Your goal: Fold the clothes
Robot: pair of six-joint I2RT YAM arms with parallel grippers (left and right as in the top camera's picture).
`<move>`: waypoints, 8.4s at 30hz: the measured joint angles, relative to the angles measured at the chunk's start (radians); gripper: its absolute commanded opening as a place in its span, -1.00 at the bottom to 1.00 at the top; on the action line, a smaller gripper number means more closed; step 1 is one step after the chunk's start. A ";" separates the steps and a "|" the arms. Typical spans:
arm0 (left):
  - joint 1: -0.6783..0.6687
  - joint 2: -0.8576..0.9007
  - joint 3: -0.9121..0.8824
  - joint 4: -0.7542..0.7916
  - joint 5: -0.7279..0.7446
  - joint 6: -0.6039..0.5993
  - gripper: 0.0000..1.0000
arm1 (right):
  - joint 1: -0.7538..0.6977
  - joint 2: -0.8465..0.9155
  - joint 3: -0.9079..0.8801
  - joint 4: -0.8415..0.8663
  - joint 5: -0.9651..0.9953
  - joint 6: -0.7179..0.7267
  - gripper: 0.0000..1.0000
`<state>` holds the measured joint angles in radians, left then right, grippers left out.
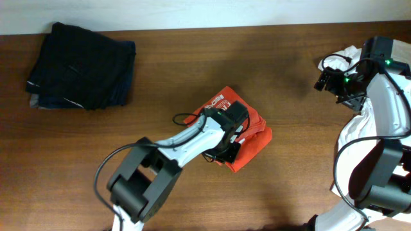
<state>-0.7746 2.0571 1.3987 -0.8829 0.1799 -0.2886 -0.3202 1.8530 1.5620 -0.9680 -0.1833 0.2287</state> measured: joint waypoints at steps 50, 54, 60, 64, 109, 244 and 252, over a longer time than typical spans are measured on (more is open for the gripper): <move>0.453 0.144 0.419 -0.233 -0.029 0.244 0.37 | 0.000 0.000 0.000 -0.001 0.000 0.000 0.97; 0.453 0.145 0.267 -0.158 -0.006 0.244 0.02 | 0.000 0.000 0.000 -0.001 0.000 0.000 0.96; 0.454 0.145 0.245 -0.231 0.057 0.247 0.74 | 0.000 0.000 0.000 -0.001 0.000 0.000 0.97; 0.454 0.122 0.208 -0.164 0.071 0.243 0.50 | 0.000 0.000 0.000 -0.001 0.000 0.000 0.96; 0.970 0.046 0.724 0.214 -0.376 0.559 -0.99 | 0.000 0.000 0.000 -0.001 0.003 0.000 0.97; 1.184 -0.443 0.665 0.182 0.135 -0.159 -0.27 | 0.000 0.000 0.000 0.001 0.003 0.000 0.97; 1.034 -0.242 0.639 -0.198 0.118 -0.160 0.99 | 0.000 0.000 0.000 -0.001 0.003 0.000 0.97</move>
<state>0.2592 1.8149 2.0380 -1.0813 0.2981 -0.4488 -0.3202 1.8530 1.5616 -0.9691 -0.1806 0.2283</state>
